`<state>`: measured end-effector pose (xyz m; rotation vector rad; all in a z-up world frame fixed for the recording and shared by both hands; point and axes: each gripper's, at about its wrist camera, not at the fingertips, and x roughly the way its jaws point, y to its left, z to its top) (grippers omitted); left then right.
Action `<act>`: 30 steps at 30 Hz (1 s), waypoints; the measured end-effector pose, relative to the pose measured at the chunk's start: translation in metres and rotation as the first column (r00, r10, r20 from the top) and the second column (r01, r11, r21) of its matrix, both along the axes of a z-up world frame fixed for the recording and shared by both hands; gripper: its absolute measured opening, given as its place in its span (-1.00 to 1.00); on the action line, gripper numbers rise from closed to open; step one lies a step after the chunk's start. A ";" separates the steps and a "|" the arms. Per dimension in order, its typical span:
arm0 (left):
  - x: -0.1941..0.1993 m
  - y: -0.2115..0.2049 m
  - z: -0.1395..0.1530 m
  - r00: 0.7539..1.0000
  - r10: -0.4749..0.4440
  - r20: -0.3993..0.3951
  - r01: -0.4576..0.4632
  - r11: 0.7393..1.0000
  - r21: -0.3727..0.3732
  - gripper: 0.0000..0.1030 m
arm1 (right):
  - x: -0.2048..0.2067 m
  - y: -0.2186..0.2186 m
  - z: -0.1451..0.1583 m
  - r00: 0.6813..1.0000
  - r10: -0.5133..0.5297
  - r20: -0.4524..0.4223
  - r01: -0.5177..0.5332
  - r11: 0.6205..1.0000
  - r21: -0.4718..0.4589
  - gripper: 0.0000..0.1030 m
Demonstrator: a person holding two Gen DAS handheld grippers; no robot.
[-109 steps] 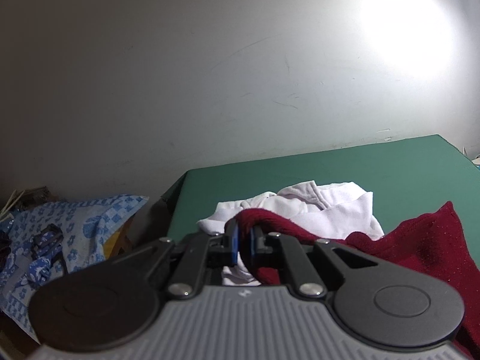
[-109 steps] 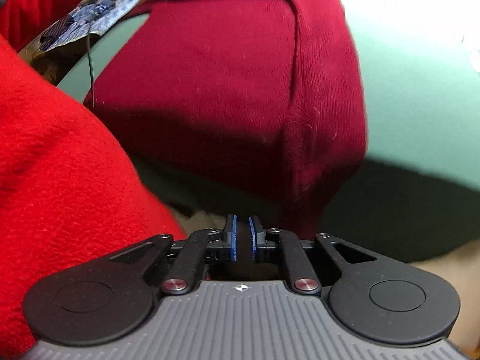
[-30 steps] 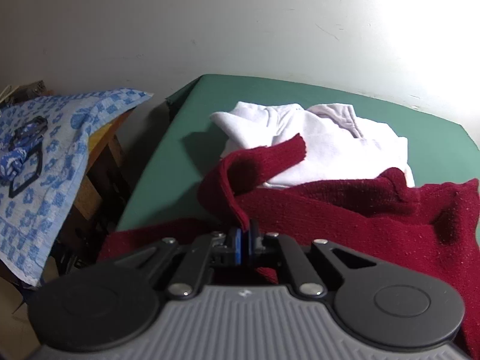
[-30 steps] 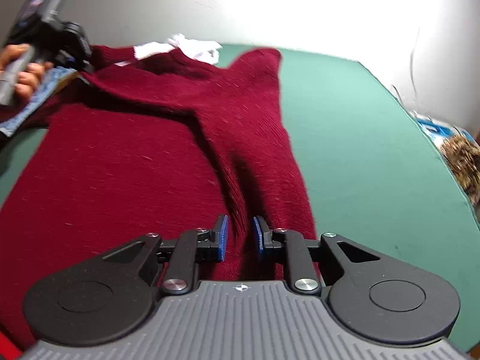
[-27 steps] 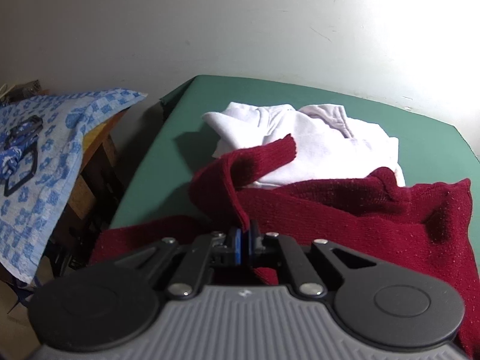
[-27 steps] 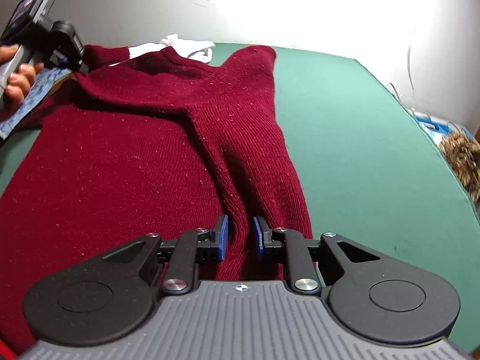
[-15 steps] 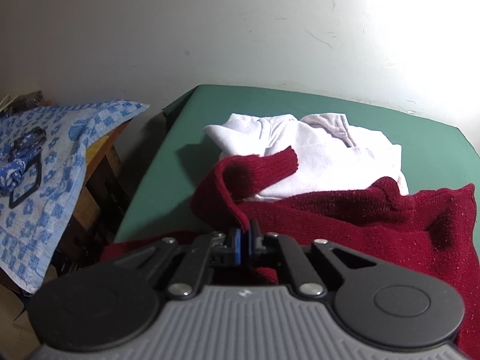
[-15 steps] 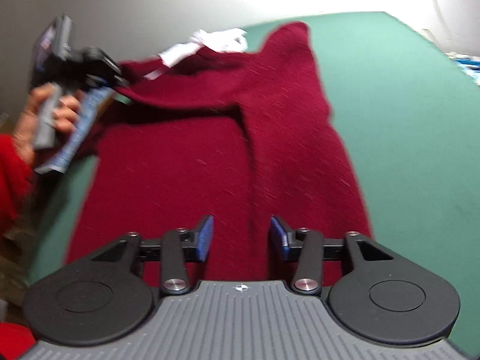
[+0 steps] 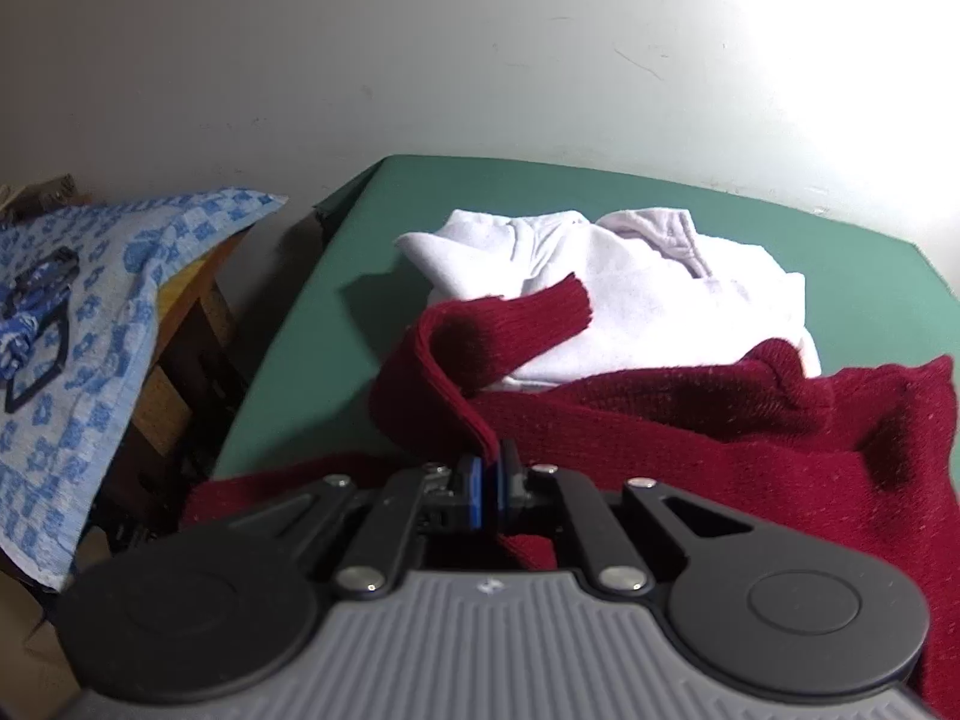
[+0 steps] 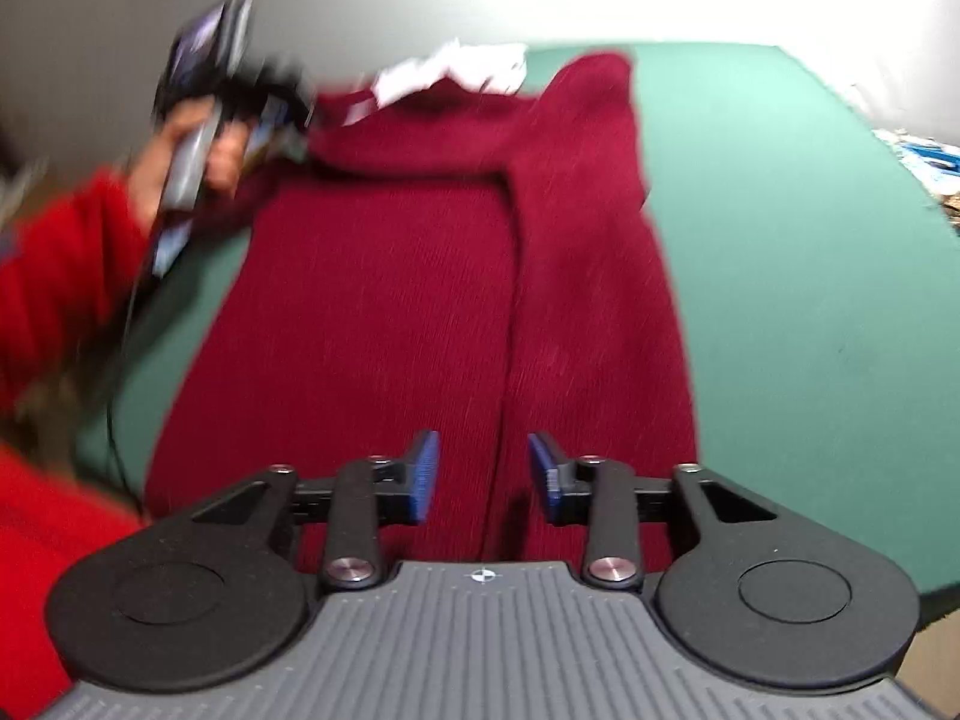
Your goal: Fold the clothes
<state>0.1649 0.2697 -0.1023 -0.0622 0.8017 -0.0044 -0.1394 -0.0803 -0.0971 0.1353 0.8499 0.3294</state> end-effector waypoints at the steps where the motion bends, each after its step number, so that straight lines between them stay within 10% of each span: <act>1: 0.000 -0.001 0.002 1.000 0.002 0.004 -0.002 1.000 -0.011 -0.94 | 0.005 -0.002 -0.001 1.000 -0.024 -0.004 0.024 1.000 0.004 -0.19; 10: -0.046 -0.047 0.004 0.995 -0.075 0.060 0.073 0.996 0.048 -0.94 | 0.053 -0.012 0.000 0.998 -0.012 0.057 0.009 0.999 0.041 -0.19; 14: -0.065 -0.061 -0.014 0.998 -0.054 0.019 0.051 0.992 0.113 -0.89 | 0.095 -0.009 0.002 0.991 0.062 0.115 -0.053 0.995 -0.081 -0.25; 25: -0.116 -0.050 -0.027 0.995 0.101 -0.023 -0.093 0.966 0.241 -0.59 | 0.297 0.006 -0.002 0.958 0.252 0.140 -0.228 0.959 -0.168 -0.26; 30: -0.134 -0.032 -0.025 0.982 0.186 -0.031 -0.171 0.947 0.272 -0.31 | 0.344 -0.017 -0.038 0.989 0.052 0.138 -0.032 0.989 -0.142 -0.17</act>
